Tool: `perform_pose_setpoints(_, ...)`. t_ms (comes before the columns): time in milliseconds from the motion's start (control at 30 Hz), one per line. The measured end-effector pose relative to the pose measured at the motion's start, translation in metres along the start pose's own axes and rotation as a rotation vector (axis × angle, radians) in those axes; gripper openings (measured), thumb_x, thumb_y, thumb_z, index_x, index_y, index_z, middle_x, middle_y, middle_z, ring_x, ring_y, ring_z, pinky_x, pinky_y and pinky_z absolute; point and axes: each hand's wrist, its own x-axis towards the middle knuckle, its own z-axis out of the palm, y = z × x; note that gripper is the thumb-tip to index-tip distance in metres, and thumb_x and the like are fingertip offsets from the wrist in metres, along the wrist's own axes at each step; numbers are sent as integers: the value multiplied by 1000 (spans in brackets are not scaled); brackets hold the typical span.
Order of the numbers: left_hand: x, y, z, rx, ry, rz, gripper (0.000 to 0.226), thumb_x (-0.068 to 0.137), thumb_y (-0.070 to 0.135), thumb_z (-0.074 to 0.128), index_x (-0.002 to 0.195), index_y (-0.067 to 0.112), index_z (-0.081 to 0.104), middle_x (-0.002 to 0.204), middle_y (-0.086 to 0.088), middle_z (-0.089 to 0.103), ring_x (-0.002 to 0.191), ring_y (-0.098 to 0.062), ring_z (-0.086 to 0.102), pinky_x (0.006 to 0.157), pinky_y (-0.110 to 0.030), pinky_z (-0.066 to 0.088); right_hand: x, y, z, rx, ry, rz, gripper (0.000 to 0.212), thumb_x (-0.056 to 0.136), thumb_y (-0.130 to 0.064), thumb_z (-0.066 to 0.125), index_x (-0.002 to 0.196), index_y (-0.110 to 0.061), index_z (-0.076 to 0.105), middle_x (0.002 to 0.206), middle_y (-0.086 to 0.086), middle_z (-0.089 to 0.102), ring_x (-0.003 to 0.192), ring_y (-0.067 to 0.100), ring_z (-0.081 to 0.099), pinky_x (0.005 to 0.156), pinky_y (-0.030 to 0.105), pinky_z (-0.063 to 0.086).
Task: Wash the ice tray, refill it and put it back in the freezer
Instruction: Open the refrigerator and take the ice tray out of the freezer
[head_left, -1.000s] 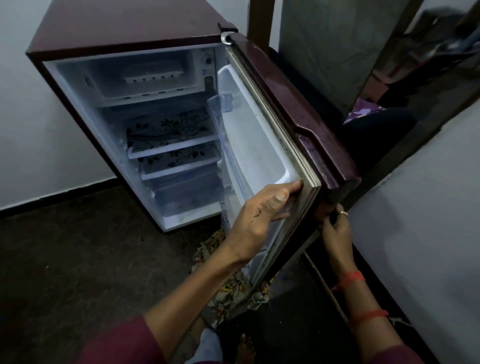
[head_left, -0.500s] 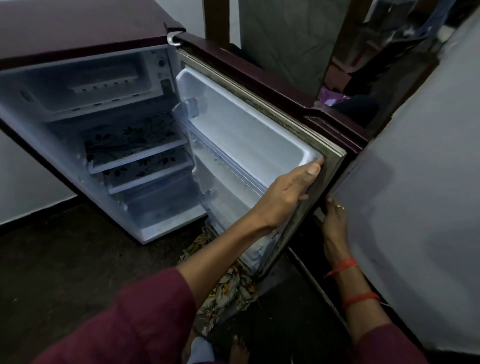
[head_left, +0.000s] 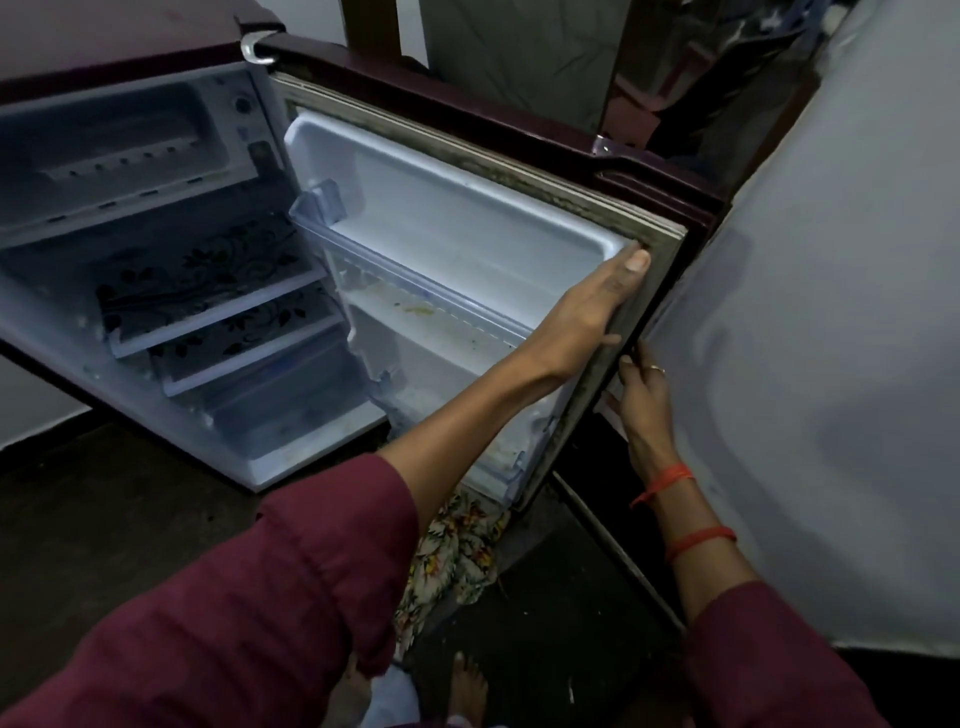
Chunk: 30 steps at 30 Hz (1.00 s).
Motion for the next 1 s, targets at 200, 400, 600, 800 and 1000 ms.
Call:
perform_pose_setpoints(200,11,8,3,21,12,2,67,106,50,34,164,22,17,168,-3,28,149,-28,38,110,-49,45,12,9,-2,-57,-23,-32,60,82,-51,50,142,-46,46,143,-14,57,133,14,52,109,53,45)
perform_pose_setpoints(400,-1,-6,-13,40,45,49,76,92,56,33,160,24,32,159,-4,45,134,-25,56,108,-49,50,-11,9,9,3,75,23,44,81,-42,59,124,-37,56,124,-6,67,115,15,64,100,51,52)
perform_pose_setpoints(600,-38,-62,-69,21,250,-31,68,94,58,33,153,27,45,149,3,56,125,-16,62,105,-42,51,-47,36,50,-28,-11,99,12,90,-27,63,99,-35,60,100,-3,67,94,20,67,88,49,57)
perform_pose_setpoints(800,-95,-111,-155,-8,518,-175,53,107,53,33,150,26,48,143,5,57,125,-19,60,106,-46,50,-72,50,119,-172,-220,109,7,91,-31,62,96,-36,62,107,-2,67,99,18,67,90,51,57)
perform_pose_setpoints(1000,-143,-123,-260,-45,725,-218,49,111,43,28,152,23,45,150,0,53,124,-21,59,107,-48,48,-81,25,212,-256,-414,54,10,97,-22,61,103,-30,61,103,-7,64,101,18,66,93,49,56)
